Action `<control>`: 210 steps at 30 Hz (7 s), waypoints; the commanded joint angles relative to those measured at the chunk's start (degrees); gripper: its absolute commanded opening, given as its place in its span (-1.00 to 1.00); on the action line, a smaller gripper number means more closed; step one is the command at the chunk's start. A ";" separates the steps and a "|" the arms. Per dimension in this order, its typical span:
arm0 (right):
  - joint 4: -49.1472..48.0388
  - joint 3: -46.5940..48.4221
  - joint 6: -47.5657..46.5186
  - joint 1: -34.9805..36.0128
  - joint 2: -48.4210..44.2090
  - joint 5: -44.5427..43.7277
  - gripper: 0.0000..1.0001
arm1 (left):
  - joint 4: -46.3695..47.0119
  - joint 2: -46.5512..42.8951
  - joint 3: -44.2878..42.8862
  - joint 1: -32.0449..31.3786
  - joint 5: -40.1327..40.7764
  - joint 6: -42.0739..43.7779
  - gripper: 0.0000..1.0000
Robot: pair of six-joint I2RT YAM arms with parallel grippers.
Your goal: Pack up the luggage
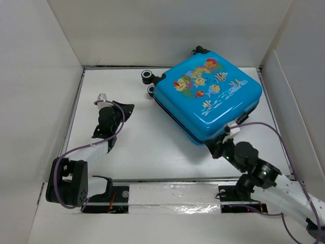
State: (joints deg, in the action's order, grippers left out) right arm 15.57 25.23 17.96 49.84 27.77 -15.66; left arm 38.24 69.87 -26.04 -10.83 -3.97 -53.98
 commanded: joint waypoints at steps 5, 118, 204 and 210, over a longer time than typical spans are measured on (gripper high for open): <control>7.80 -3.17 10.52 2.36 -21.77 -4.29 -1.00 | -3.33 10.61 -17.34 -3.75 -6.58 2.82 0.15; -27.78 -8.18 -3.45 4.12 14.41 -22.04 -0.44 | 8.35 21.63 -10.69 -33.46 11.17 10.91 -0.69; -10.83 -3.44 11.75 26.80 9.15 -26.52 0.01 | -12.06 44.30 -62.02 -8.33 -7.55 -5.87 0.32; -8.37 -1.42 11.05 25.75 8.71 -27.85 0.34 | -5.12 44.66 -59.39 -8.33 -7.20 -8.87 -0.35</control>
State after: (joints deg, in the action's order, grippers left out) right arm 6.52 20.43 28.97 76.40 37.15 -40.88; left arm 24.05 115.59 -85.12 -18.76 -10.13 -60.66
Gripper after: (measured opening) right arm 0.660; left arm 0.526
